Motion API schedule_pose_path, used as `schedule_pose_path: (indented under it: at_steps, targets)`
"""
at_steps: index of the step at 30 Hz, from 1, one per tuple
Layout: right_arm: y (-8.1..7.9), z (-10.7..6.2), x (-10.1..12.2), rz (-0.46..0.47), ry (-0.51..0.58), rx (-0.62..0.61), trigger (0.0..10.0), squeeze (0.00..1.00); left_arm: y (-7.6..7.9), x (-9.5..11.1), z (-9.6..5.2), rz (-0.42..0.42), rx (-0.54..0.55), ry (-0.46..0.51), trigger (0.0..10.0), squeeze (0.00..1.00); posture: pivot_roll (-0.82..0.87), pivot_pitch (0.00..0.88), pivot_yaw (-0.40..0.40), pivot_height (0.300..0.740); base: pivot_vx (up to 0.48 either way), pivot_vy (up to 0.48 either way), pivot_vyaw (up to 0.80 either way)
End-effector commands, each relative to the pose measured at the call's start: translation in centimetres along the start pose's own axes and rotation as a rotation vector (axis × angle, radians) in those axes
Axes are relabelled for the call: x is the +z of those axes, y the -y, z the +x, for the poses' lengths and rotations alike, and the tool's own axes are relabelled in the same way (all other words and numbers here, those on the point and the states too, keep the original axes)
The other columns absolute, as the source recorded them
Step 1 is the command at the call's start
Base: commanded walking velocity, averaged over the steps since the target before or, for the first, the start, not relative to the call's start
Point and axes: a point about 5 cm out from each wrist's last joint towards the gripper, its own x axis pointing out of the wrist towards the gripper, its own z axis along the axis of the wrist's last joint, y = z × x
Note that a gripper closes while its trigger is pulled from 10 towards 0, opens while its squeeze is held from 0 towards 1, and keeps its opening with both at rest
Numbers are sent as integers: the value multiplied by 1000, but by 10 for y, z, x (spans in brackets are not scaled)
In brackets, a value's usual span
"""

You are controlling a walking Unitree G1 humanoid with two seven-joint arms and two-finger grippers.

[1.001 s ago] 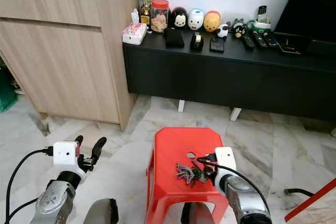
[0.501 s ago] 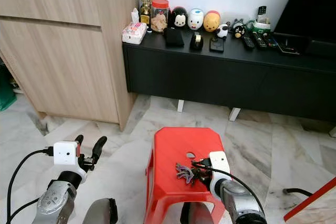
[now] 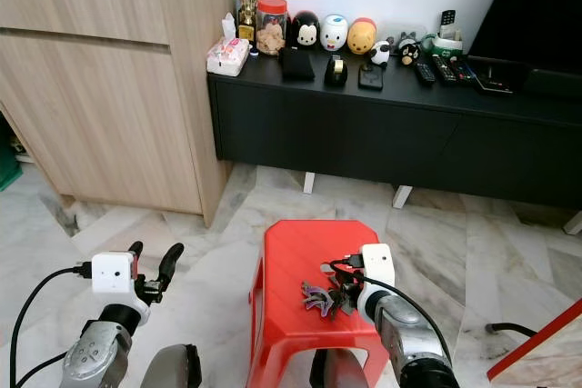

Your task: Hang keys on a hook

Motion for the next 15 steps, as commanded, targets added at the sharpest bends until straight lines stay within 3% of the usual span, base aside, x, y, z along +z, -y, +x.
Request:
schedule_pose_path:
  at_steps: [1,4,15]
  targets:
    - [4,-1,-1,1,-7,-19,10000,0,4,4,-1,1,-13,13,10000,0,74,0,-127,590,0,0,0]
    - [11,-1,-6,14,-21,-70,10000,0,7,4,-4,2,-20,14,10000,0,68,0,-129,590,0,0,0]
    - [9,1,2,5,14,-43,10000,0,12,5,-12,-3,-22,13,10000,0,69,0,-152,590,0,0,0]
